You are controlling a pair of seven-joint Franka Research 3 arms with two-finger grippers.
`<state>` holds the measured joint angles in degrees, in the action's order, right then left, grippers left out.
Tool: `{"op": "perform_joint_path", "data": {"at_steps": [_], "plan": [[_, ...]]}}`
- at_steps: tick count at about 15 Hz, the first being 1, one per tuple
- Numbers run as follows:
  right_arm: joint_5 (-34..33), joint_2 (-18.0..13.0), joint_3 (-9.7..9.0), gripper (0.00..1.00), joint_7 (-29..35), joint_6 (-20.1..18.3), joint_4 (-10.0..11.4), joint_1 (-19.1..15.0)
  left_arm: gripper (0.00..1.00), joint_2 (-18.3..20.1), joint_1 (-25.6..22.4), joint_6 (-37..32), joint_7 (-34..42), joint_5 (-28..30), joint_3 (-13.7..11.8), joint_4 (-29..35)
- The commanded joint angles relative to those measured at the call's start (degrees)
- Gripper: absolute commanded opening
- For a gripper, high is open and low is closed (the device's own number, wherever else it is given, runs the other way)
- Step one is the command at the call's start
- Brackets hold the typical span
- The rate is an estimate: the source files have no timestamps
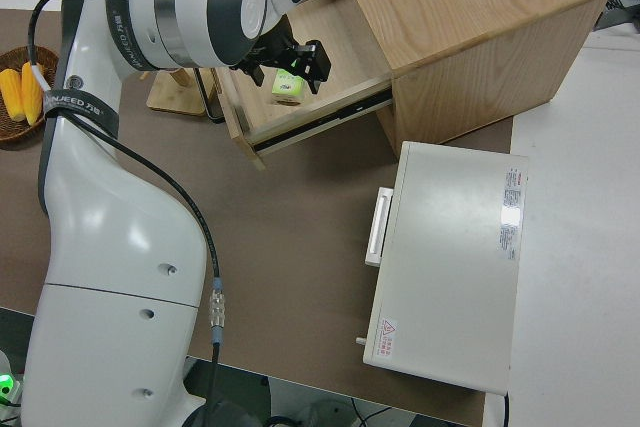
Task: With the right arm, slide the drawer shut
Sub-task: 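Move the right gripper to the front edge of the open wooden drawer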
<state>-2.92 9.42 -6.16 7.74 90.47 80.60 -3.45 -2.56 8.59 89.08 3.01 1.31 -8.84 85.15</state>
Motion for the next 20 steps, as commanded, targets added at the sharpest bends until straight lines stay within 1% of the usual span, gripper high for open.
{"op": "perform_joint_path", "data": {"at_steps": [1,4,5,6,8,10,11,14,16,18,20], "plan": [[0.4,0.1,-0.52,0.985,0.1,-0.1,-0.4,-0.7,1.0,-0.7,1.0,0.0,0.3,-0.8,-0.9,-1.1],[0.6,0.0,-0.6,0.975,0.2,-0.2,-0.5,-0.9,1.0,-0.7,1.0,0.0,0.3,-0.8,-0.9,-1.1],[0.7,0.0,-0.61,0.929,0.2,-0.2,-0.5,-1.1,1.0,-0.7,1.0,0.0,0.3,-0.8,-0.9,-1.1],[0.7,0.0,-0.61,0.815,0.1,-0.2,-0.5,-1.1,1.0,-0.7,1.0,0.0,0.3,-0.8,-0.9,-1.1],[0.7,0.0,-0.61,0.468,-0.1,-0.5,-0.5,-1.2,1.0,-0.7,1.0,0.0,0.3,-0.9,-0.9,-1.1],[0.8,0.0,-0.61,0.181,-0.3,-0.5,-0.5,-1.2,1.0,-0.7,1.0,0.0,0.3,-0.8,-0.9,-1.1],[0.8,0.0,-0.61,0.01,-0.3,-0.5,-0.5,-1.2,1.0,-0.7,1.0,0.0,0.3,-0.8,-0.9,-1.1],[2.9,0.0,-0.52,0.0,-0.3,-0.5,-0.5,-1.2,1.0,-0.7,1.0,0.0,0.3,-0.8,-0.9,-1.1],[3.2,-0.1,-0.52,0.0,-0.3,-0.6,-0.5,-1.2,1.0,-0.7,1.0,0.0,0.3,-0.9,-0.9,-1.1],[3.0,-0.4,-0.52,0.0,-0.2,-2.0,-0.7,-1.1,1.0,-0.7,1.0,0.0,0.3,-0.9,-0.9,-1.1],[3.0,-0.4,-0.52,0.0,0.1,-3.6,-2.9,-0.9,1.0,-0.7,1.0,0.0,0.3,-0.9,-0.9,-1.1]]}}
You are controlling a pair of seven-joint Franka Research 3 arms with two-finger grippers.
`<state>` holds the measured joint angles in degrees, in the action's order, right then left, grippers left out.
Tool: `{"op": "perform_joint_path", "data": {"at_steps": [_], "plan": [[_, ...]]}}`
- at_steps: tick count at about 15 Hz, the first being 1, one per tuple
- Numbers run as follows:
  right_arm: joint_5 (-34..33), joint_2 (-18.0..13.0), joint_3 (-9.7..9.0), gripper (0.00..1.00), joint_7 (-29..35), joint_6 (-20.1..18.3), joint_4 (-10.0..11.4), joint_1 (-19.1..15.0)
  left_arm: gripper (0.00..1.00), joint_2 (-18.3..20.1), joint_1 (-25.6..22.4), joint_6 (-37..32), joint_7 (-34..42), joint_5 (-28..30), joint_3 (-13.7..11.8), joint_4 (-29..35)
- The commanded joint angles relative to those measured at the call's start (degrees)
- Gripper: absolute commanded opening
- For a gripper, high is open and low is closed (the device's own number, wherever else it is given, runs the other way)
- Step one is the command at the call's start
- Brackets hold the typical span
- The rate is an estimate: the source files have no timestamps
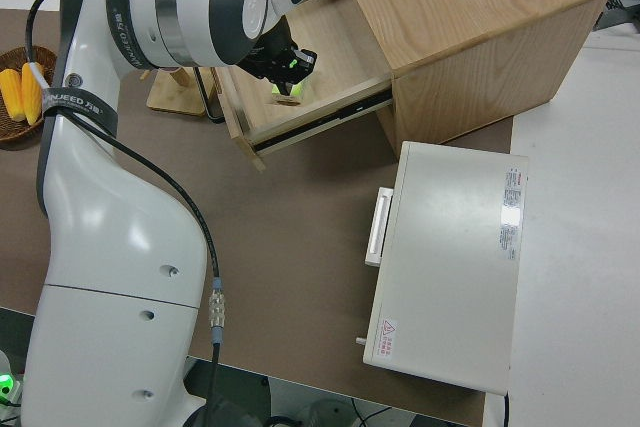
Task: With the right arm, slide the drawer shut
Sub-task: 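Move the right gripper to the front edge of the open wooden drawer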
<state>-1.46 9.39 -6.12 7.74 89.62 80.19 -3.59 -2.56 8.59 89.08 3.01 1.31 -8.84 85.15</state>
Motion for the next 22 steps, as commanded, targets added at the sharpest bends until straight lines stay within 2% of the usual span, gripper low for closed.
{"op": "perform_joint_path", "data": {"at_steps": [1,4,6,10,13,16,22], "plan": [[1.6,-0.4,-0.56,0.0,0.3,-4.2,-3.4,-0.6,1.0,-0.7,1.0,0.0,0.3,-0.8,-0.9,-1.1],[1.6,-1.2,-0.91,0.0,0.3,-6.8,-4.1,-0.6,1.0,-0.7,1.0,0.0,0.3,-0.8,-0.9,-1.1],[1.7,-3.1,-0.83,0.0,0.0,-7.6,-4.1,-0.5,1.0,-0.7,1.0,0.0,0.3,-0.8,-0.9,-1.1],[1.3,-4.8,-1.0,0.0,1.0,-9.3,-3.6,0.2,1.0,-0.7,1.0,0.0,0.3,-0.9,-0.9,-1.1],[1.4,-6.7,-1.18,0.0,4.0,-10.1,-2.5,0.5,1.0,-0.7,1.0,0.0,0.3,-0.8,-0.9,-1.1],[1.7,-6.4,-1.18,0.0,9.7,-9.0,-2.7,3.4,1.0,-0.7,1.0,0.0,0.3,-0.8,-0.9,-1.1],[2.6,-4.7,-1.18,0.0,26.2,-2.1,-2.8,10.1,1.0,-0.7,1.0,0.0,0.3,-0.8,-0.9,-1.1]]}}
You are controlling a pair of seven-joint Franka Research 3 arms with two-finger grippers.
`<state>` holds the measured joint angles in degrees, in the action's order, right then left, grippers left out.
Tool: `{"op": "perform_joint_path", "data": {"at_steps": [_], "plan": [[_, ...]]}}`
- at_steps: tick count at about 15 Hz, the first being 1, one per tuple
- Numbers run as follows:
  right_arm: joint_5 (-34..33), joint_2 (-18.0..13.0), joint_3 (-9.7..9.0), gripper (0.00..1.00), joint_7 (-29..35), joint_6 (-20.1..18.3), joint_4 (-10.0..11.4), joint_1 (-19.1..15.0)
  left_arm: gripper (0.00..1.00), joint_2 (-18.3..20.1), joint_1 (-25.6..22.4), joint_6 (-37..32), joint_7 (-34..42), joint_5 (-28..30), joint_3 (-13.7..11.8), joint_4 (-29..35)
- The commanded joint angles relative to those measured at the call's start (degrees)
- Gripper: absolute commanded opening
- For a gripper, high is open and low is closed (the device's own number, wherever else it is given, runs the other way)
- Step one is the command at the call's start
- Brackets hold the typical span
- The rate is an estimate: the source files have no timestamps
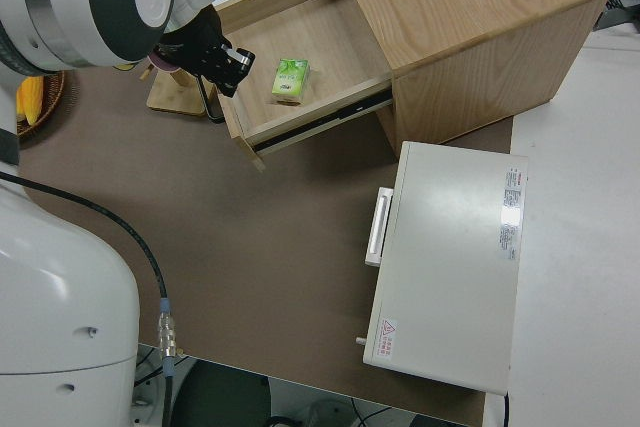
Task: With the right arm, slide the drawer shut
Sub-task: 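Move the right gripper to the front edge of the open wooden drawer, then push the drawer front with the right gripper away from the robot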
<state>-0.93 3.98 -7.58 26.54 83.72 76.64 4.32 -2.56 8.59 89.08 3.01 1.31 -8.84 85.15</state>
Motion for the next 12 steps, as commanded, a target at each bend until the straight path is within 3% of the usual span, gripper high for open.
{"op": "perform_joint_path", "data": {"at_steps": [1,12], "plan": [[2.0,1.1,0.29,0.0,10.3,5.3,0.8,3.6,1.0,-0.7,1.0,0.0,0.3,-0.9,-0.9,-1.1],[0.4,8.8,0.38,0.0,38.9,13.4,1.5,12.1,1.0,-0.7,1.0,0.0,0.3,-0.9,-0.9,-1.1]]}}
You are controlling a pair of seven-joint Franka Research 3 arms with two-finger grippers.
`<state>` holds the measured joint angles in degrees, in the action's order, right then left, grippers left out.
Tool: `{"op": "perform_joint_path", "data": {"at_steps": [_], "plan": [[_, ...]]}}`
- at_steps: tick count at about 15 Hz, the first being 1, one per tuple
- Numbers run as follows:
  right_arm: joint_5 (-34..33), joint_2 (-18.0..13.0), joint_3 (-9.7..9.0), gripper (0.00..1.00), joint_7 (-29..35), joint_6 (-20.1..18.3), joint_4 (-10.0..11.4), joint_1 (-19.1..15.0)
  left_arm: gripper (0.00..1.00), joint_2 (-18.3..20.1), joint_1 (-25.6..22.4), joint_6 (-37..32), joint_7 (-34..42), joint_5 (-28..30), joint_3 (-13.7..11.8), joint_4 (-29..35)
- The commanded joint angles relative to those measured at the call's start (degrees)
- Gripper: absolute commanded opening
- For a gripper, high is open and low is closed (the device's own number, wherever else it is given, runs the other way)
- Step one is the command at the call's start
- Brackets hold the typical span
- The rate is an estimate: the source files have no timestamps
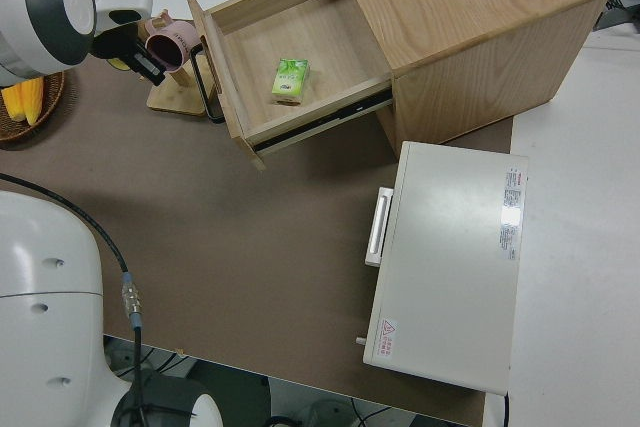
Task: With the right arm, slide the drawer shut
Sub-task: 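Push the drawer front with the right gripper away from the robot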
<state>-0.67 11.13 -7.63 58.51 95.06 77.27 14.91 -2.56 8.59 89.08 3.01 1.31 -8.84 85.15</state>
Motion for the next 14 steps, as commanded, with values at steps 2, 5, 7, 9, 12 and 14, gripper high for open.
{"op": "perform_joint_path", "data": {"at_steps": [2,5,7,9,12,14], "plan": [[-1.4,3.2,0.42,0.0,11.9,2.0,0.9,2.1,1.0,-0.7,1.0,0.0,0.3,-0.8,-0.9,-1.1],[-1.8,5.4,0.51,0.0,17.0,1.9,0.9,2.7,1.0,-0.7,1.0,0.0,0.3,-0.8,-0.9,-1.1],[-2.1,6.1,0.77,0.0,18.5,1.5,1.0,2.7,1.0,-0.7,1.0,0.0,0.3,-0.9,-0.9,-1.1],[-2.2,6.5,0.86,0.0,18.3,1.9,1.2,2.5,1.0,-0.7,1.0,0.0,0.3,-0.9,-0.9,-1.1],[-2.9,8.0,0.86,0.0,18.0,2.1,1.1,2.1,1.0,-0.7,1.0,0.0,0.3,-0.8,-0.9,-1.1],[-2.9,8.5,0.86,0.0,18.3,2.1,1.1,1.5,1.0,-0.7,1.0,0.0,0.3,-0.9,-0.9,-1.1]]}}
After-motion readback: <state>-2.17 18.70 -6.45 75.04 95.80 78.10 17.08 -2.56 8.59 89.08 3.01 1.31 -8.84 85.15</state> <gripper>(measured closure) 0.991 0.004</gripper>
